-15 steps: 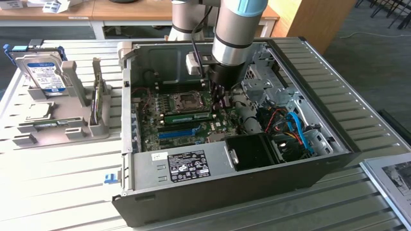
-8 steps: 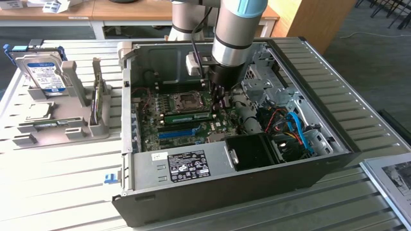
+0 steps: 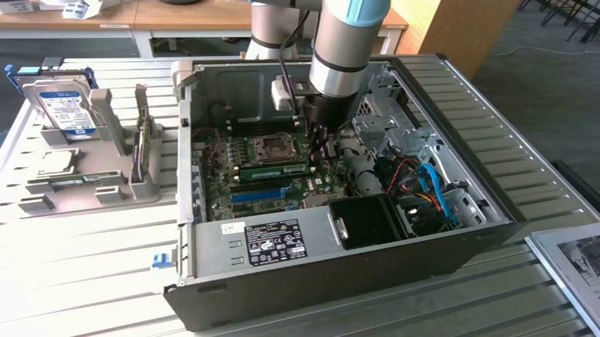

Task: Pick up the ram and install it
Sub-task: 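Press down the ram until it locks into place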

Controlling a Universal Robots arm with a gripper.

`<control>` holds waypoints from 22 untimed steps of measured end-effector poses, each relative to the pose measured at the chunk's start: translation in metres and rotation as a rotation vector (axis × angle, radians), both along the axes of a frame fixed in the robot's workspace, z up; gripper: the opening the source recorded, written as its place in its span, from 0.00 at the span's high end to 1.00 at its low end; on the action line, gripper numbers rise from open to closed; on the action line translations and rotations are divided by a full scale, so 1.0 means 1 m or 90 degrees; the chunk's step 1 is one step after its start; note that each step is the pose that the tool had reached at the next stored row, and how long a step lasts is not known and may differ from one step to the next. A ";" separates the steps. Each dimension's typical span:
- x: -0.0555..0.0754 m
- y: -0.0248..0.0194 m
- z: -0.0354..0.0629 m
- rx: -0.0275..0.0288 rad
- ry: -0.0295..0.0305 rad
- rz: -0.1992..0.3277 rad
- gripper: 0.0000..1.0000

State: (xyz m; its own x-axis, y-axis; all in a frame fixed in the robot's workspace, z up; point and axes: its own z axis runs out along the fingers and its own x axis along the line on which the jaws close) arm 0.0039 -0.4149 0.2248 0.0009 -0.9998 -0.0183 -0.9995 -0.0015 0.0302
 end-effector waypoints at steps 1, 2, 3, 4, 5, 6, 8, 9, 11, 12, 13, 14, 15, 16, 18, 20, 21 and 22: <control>0.000 0.0000 -0.0002 -0.0001 0.0000 0.000 0.90; 0.000 -0.0001 -0.0004 -0.0002 0.0000 0.000 0.90; 0.000 -0.0001 -0.0005 -0.0002 0.0000 0.000 0.90; 0.000 -0.0001 -0.0005 -0.0002 0.0001 0.000 0.90; 0.000 -0.0001 -0.0006 -0.0001 0.0001 0.000 0.90; 0.000 -0.0001 -0.0009 -0.0001 0.0000 0.000 0.90; 0.000 -0.0002 -0.0020 -0.0001 0.0001 0.000 0.90; 0.000 -0.0003 -0.0020 -0.0001 0.0000 0.000 0.90; 0.000 -0.0003 -0.0025 0.0000 0.0000 0.000 0.90; 0.000 -0.0003 -0.0027 -0.0001 0.0000 0.000 0.90; 0.000 -0.0003 -0.0029 -0.0002 0.0000 0.000 0.90; 0.000 -0.0003 -0.0031 -0.0003 0.0001 0.000 0.90; 0.000 -0.0003 -0.0033 -0.0004 0.0001 0.000 0.90; 0.000 -0.0003 -0.0033 -0.0004 0.0001 0.000 0.90; 0.000 -0.0003 -0.0034 -0.0001 0.0001 0.000 0.90; 0.000 -0.0001 -0.0026 0.0006 0.0006 0.000 0.90; 0.000 -0.0001 -0.0016 0.0009 0.0015 0.000 0.90; 0.000 -0.0002 0.0001 0.0003 0.0020 0.000 0.90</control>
